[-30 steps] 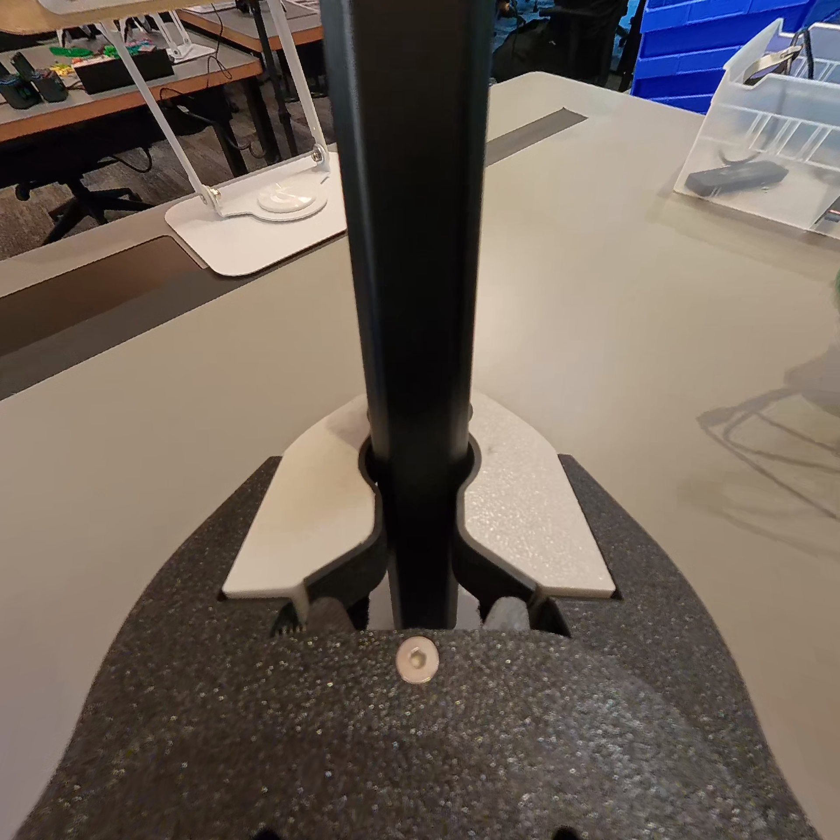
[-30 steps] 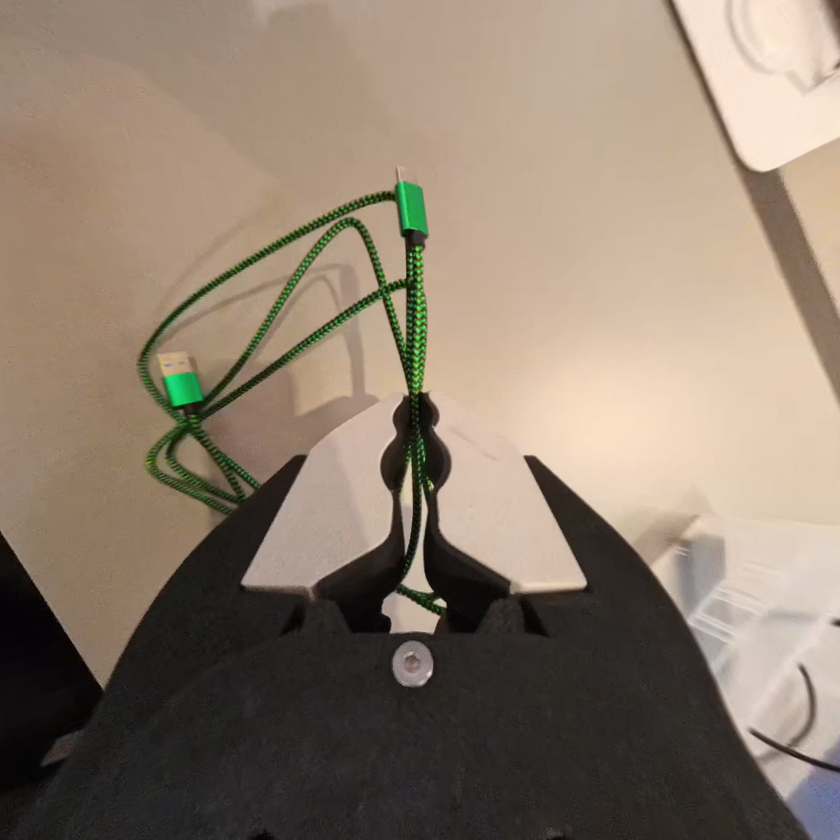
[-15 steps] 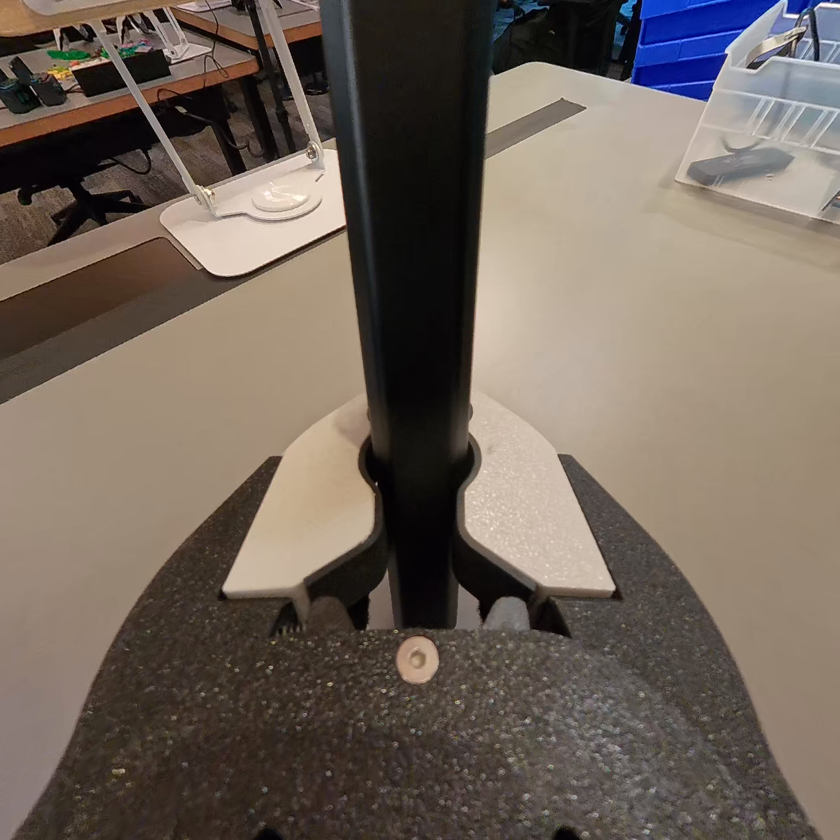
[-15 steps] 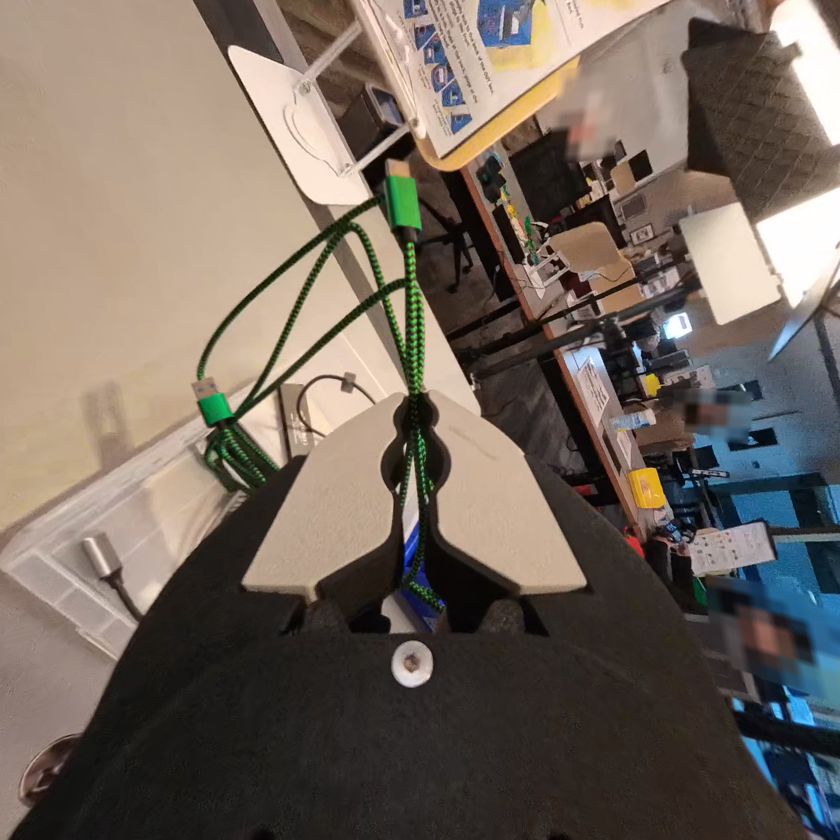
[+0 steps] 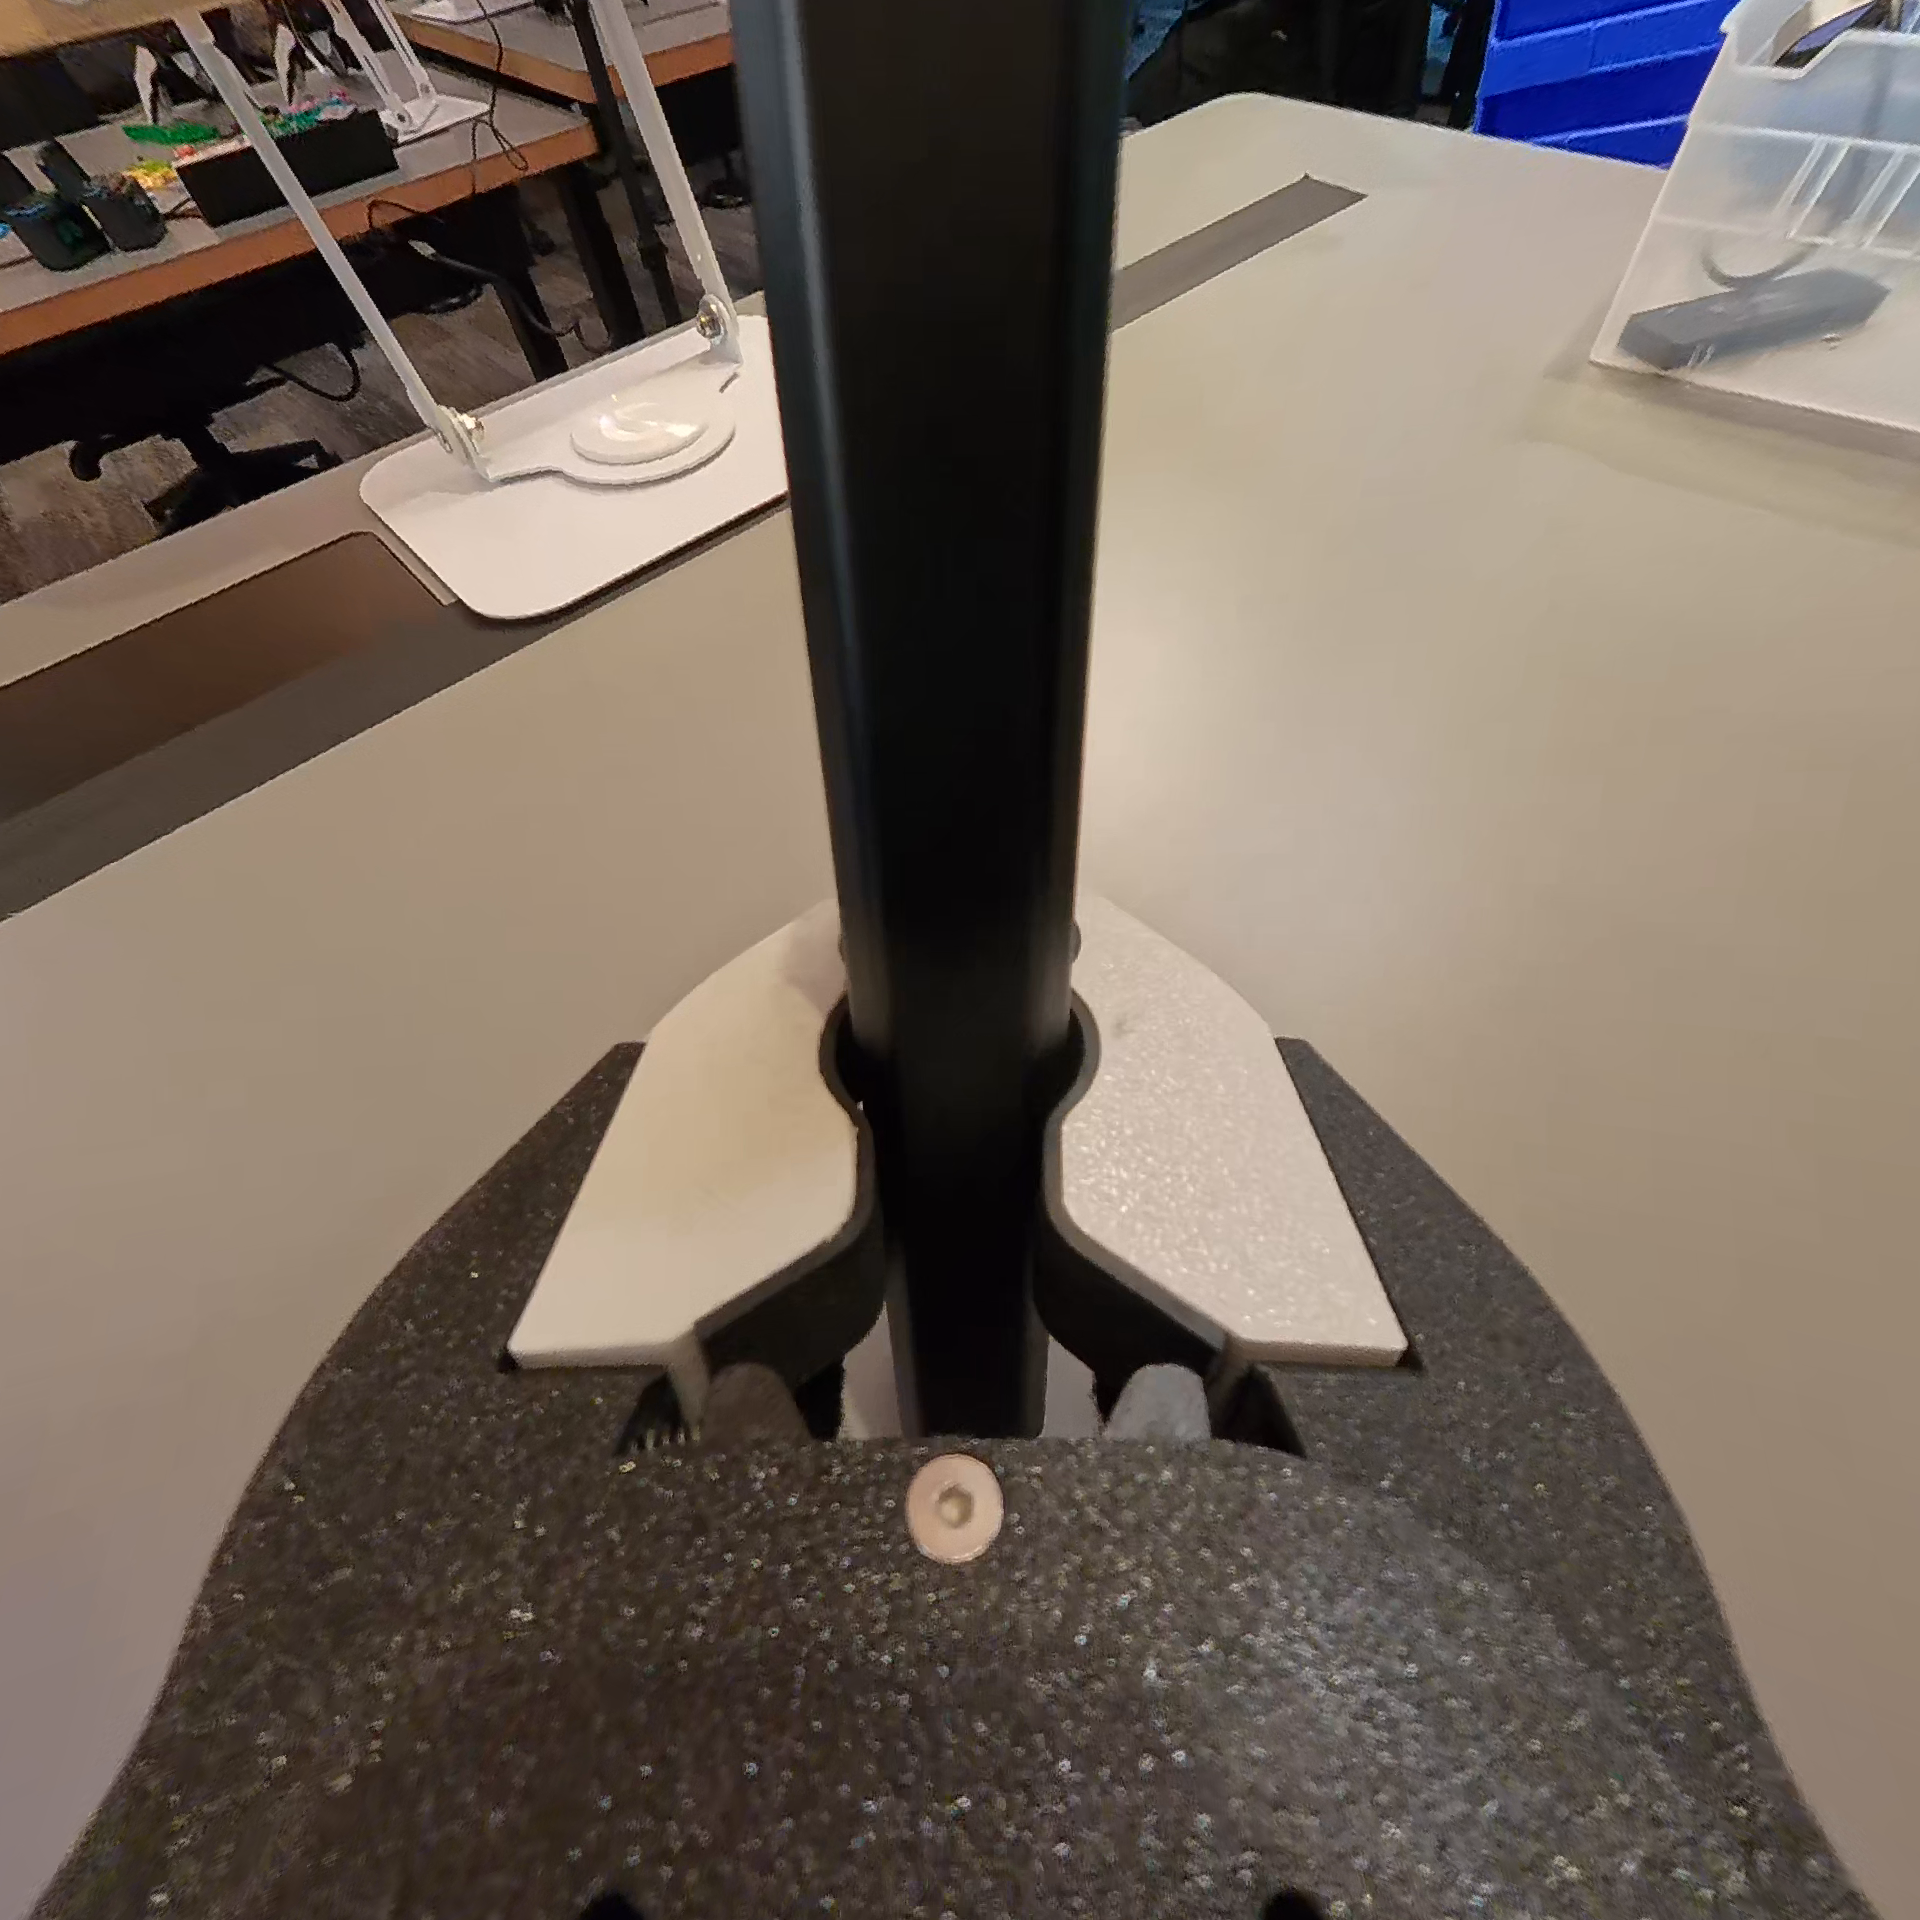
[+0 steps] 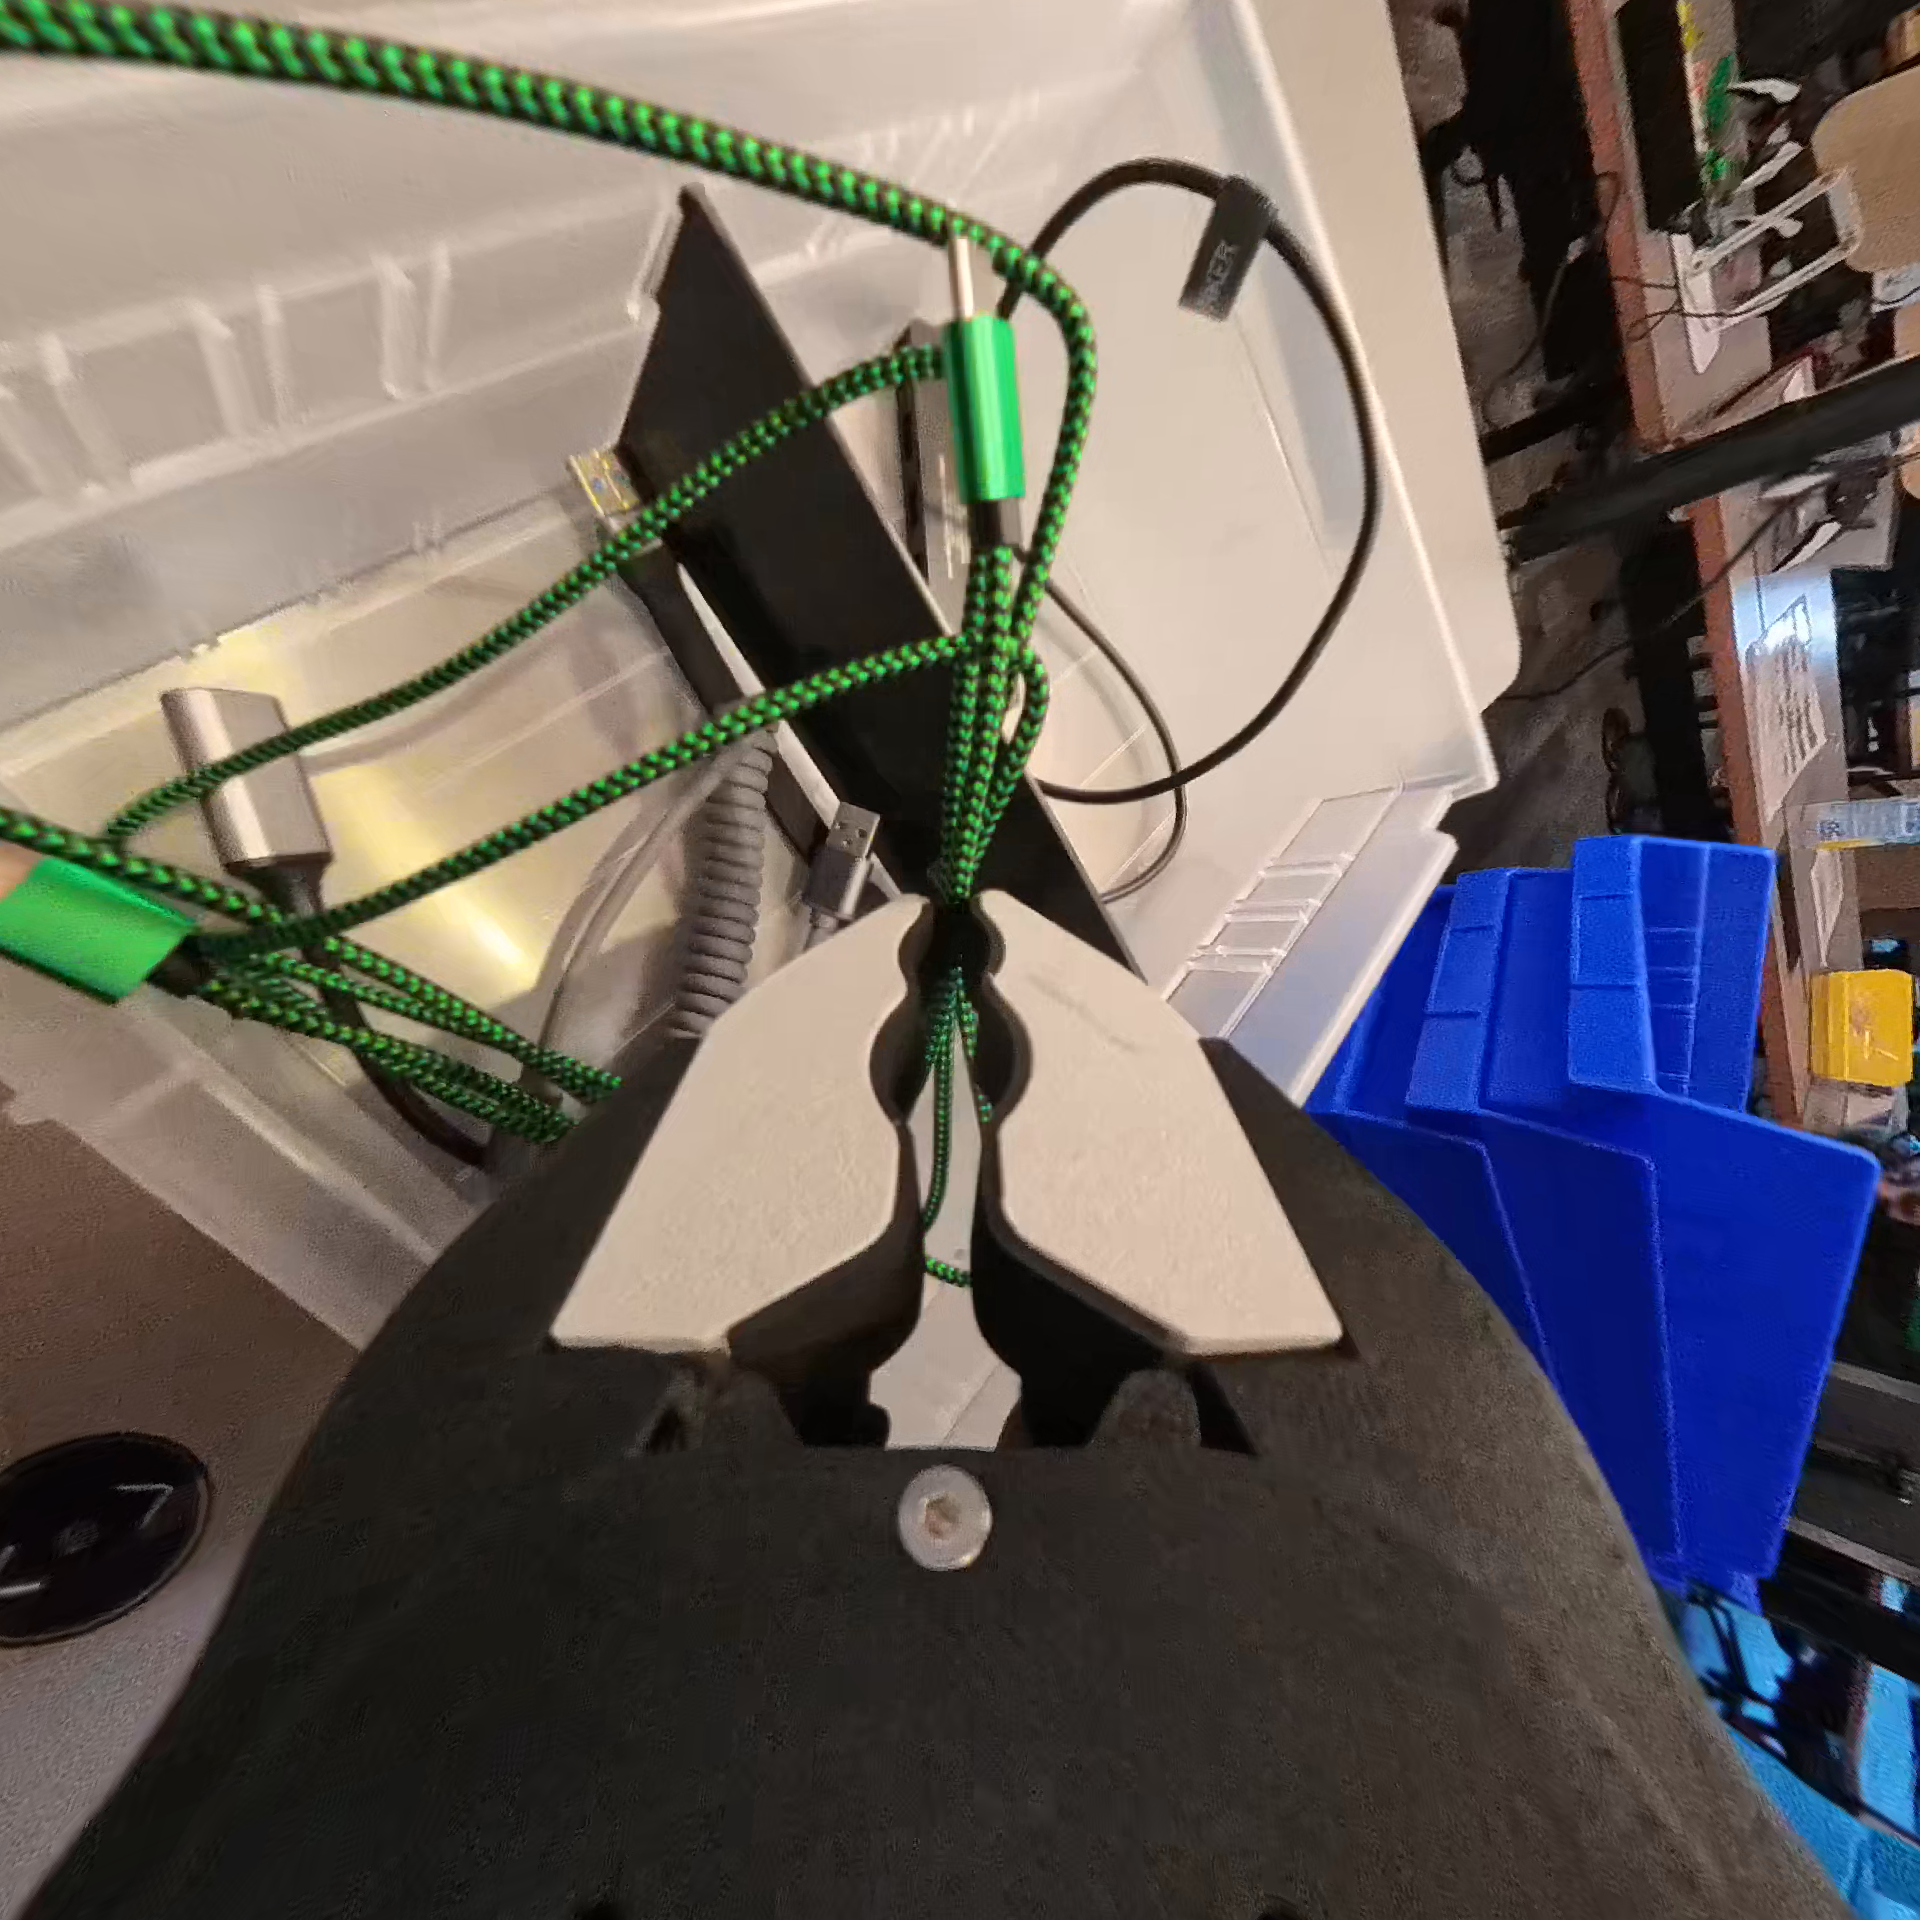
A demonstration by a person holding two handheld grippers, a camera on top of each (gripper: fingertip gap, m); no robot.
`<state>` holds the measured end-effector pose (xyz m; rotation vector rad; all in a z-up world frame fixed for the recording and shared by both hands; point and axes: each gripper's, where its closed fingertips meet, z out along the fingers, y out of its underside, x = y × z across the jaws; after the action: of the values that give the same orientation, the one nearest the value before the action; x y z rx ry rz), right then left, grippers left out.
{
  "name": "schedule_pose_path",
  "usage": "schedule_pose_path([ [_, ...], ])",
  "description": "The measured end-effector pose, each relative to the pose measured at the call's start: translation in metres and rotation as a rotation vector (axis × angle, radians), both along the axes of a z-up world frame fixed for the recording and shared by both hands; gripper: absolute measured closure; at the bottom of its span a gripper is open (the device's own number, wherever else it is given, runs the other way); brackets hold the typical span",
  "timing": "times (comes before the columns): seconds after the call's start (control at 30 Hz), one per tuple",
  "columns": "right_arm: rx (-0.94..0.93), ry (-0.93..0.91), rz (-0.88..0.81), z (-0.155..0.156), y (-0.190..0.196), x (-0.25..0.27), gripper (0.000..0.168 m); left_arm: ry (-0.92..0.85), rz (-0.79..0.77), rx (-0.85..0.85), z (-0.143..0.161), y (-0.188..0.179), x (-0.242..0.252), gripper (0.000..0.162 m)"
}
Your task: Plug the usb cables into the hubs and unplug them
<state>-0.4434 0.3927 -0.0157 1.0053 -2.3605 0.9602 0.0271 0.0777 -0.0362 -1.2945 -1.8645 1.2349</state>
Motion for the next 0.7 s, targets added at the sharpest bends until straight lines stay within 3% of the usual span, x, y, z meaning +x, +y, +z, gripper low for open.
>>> schedule_pose_path([
  [0.2, 0.275, 0.259, 0.076, -0.04, -0.007, -0.003, 0.162, -0.013, 0.004, -0.001, -0.003, -0.002, 0.001, 0.133],
  [0.47, 0.366, 0.289, 0.137, -0.072, -0.01, 0.005, 0.162, -0.011, 0.005, -0.007, -0.001, -0.003, 0.002, 0.133],
  [0.7, 0.372, 0.428, 0.074, -0.057, -0.01, -0.009, 0.155, -0.022, -0.019, 0.001, -0.003, 0.003, -0.002, 0.133],
])
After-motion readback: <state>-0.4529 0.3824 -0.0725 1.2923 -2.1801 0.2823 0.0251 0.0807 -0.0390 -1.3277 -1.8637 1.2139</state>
